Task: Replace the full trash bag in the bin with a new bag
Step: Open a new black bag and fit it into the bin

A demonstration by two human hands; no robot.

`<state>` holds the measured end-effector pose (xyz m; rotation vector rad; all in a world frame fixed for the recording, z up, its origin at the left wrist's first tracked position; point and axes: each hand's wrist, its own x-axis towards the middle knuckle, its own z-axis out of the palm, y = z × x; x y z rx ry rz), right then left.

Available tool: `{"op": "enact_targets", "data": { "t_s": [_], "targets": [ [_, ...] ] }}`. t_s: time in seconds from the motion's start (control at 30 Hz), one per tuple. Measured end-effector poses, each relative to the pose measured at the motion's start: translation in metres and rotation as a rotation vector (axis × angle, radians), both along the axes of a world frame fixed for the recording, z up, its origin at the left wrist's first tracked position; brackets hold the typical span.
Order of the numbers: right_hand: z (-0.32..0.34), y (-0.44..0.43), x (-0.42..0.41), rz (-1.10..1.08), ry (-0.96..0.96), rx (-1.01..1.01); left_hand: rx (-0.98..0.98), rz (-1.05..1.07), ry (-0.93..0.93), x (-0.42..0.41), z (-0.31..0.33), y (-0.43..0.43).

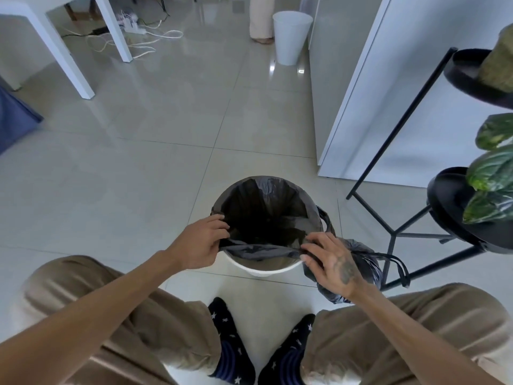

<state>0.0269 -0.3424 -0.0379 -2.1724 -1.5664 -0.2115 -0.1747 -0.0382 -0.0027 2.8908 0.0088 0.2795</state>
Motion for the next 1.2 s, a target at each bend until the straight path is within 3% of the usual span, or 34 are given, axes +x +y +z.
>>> {"op": "enact_targets", "data": {
  "t_s": [0.23, 0.47, 0.67, 0.83, 0.9, 0.97, 1.07, 1.13, 1.2],
  "targets": [
    [-0.002, -0.005, -0.017, 0.014, -0.063, -0.081, -0.021, 0.020, -0.023, -0.025, -0.005, -0.015],
    [0.001, -0.013, -0.022, 0.026, -0.177, -0.148, 0.157, -0.008, -0.047, -0.037, -0.015, -0.022],
    [-0.003, -0.020, -0.028, 0.056, -0.260, -0.280, 0.174, -0.004, 0.168, -0.049, -0.022, -0.034],
    [-0.007, -0.009, -0.036, 0.018, -0.221, -0.443, 0.162, 0.067, 0.402, -0.039, -0.019, -0.044],
    [-0.007, -0.005, -0.040, -0.033, -0.164, -0.607, 0.151, 0.091, 0.493, -0.033, -0.020, -0.044],
    [-0.005, -0.002, -0.042, -0.079, 0.017, -0.709, 0.130, 0.113, 0.580, -0.028, -0.023, -0.039],
    [-0.010, 0.001, -0.038, -0.150, 0.345, -0.721, -0.114, 0.216, 0.650, -0.023, -0.020, -0.031],
    [-0.013, 0.004, -0.032, -0.247, 0.508, -0.613, -0.452, 0.465, 0.503, -0.020, -0.015, -0.028],
    [-0.009, 0.009, -0.028, -0.481, 0.664, -0.397, -0.762, 0.826, 0.248, -0.016, -0.010, -0.026]
  ]
}}
